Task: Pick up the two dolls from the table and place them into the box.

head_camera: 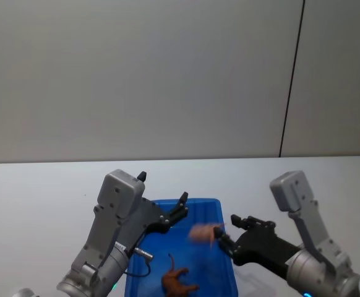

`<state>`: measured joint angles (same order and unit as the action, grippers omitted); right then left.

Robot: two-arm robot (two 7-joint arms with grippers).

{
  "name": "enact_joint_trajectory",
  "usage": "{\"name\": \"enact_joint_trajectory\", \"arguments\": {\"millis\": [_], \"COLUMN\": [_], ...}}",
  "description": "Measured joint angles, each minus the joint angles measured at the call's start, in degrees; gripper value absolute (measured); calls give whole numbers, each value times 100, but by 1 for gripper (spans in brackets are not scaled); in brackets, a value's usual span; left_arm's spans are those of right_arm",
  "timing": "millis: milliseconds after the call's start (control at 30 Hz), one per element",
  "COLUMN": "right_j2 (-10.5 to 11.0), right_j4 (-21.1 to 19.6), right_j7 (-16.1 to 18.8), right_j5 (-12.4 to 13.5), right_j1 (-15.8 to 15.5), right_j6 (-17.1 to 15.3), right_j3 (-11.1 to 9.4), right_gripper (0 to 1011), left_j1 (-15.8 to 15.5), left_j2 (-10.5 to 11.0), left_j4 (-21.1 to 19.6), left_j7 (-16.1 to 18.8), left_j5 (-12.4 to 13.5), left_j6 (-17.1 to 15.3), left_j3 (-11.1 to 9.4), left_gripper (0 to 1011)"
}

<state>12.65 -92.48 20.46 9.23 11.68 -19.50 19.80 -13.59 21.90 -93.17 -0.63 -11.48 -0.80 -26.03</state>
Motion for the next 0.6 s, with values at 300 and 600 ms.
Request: {"name": "enact_joint_trajectory", "arguments": {"millis": [300, 600], "right_j2": [-98, 93], "right_j4": [213, 137], "right_j7": [278, 385], "right_j5": [-51, -62], "right_j1": [140, 55], "right_j6": [35, 244], "right_j3": [73, -16], "right_gripper": [687, 954], "left_j1": [0, 0], "left_j2": [0, 0], "left_j4": [0, 0], "left_j7": [0, 0], "left_j5": [0, 0], "left_j6": [0, 0], "left_j3": [0, 0], "left_gripper": [1006, 1006]}}
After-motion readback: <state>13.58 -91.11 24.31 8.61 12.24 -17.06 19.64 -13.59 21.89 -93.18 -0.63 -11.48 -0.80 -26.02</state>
